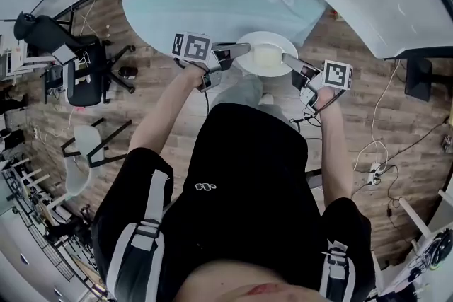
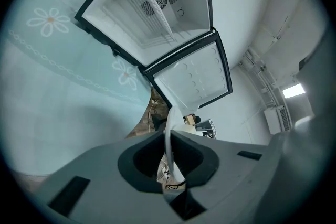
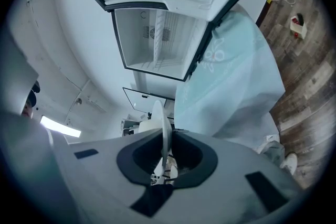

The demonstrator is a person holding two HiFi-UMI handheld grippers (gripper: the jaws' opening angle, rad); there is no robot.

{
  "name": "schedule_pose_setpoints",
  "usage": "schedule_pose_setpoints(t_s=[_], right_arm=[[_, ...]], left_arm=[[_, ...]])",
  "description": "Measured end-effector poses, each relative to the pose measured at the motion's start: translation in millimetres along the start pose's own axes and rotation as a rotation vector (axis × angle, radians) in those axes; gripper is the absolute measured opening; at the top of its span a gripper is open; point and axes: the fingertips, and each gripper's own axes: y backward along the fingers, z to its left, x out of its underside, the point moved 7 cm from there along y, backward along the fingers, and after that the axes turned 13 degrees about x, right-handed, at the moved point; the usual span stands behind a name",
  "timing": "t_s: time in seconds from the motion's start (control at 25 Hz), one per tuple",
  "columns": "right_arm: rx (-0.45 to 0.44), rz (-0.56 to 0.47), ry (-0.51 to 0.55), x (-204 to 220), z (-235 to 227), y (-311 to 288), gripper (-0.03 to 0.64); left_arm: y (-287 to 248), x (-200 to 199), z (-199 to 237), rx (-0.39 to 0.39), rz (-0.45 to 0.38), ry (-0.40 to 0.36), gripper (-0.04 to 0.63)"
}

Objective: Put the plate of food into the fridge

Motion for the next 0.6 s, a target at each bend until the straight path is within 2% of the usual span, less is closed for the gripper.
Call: schedule_pose_setpoints(t_s=[0.24, 0.44, 0.6], right_arm=[[-0.01, 0.004, -0.005, -32.7, 6.1, -26.9, 0.035], [0.025, 0.007, 0.0, -87.2, 2.8, -69.5, 0.035], [0.036, -0.012, 0.001, -99.8, 11.6, -78.9, 0.035]], left_arm=[[9.8, -38.7, 14.4, -0.03, -0.057, 0.0, 0.035], [23.0, -97.4, 46.1, -0.046, -0.114, 0.015, 0.037], [29.9, -108.9, 49.4, -0.052, -0.158, 0.026, 0.037]])
